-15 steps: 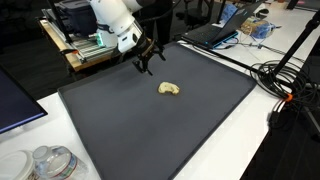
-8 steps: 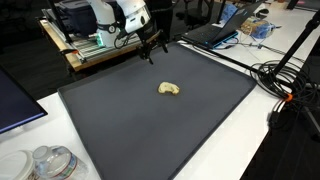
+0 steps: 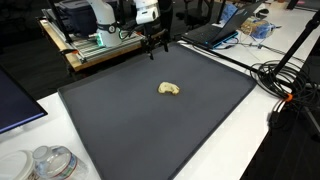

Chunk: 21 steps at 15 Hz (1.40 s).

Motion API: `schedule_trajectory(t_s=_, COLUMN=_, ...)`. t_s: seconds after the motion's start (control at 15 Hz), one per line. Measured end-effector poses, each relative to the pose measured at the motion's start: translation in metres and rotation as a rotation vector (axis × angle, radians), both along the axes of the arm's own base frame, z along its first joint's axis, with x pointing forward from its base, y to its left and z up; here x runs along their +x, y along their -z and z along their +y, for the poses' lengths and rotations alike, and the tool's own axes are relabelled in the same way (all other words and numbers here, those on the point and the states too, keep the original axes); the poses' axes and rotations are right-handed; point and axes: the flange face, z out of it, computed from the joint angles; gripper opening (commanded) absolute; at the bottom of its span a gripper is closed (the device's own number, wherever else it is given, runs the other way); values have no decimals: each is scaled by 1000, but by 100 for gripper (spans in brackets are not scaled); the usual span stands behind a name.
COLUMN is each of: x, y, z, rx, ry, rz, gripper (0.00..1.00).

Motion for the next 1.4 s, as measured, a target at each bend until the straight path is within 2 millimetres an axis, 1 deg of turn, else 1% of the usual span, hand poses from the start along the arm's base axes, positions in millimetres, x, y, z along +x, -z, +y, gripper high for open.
schedule_trajectory(t_s=0.13, x=1, y=-3, z=1, rx=-46, ry=-13, rz=9, gripper=100)
schedule_trajectory(t_s=0.2, x=3, y=-10, z=1, rx=-72, ry=-21, rz=15, gripper=100)
schedule_trajectory(t_s=0.27, x=7, y=-20, z=2, rx=-98, ry=-29, rz=23, gripper=100)
schedule_trajectory(t_s=0.4, x=20, y=-53, z=11, rx=-172, ry=-36, rz=43, gripper=100)
schedule_trajectory(t_s=0.47, x=27, y=-71, z=22, rx=-215, ry=-33, rz=52, gripper=100)
schedule_trajectory(t_s=0.6, x=39, y=-103, z=56, rx=-279, ry=-39, rz=79, gripper=100)
schedule_trajectory(t_s=0.67, x=43, y=-116, z=76, rx=-303, ry=-48, rz=99, gripper=100)
schedule_trajectory(t_s=0.8, x=49, y=-131, z=111, rx=-340, ry=-76, rz=140, gripper=100)
schedule_trajectory(t_s=0.93, x=56, y=-133, z=135, rx=-376, ry=-99, rz=183, gripper=100)
schedule_trajectory(t_s=1.07, x=69, y=-125, z=146, rx=-404, ry=-118, rz=217, gripper=100)
schedule_trajectory(t_s=1.2, x=86, y=-111, z=147, rx=-414, ry=-127, rz=239, gripper=100)
schedule_trajectory(t_s=1.4, x=112, y=-86, z=133, rx=-423, ry=-134, rz=272, gripper=100)
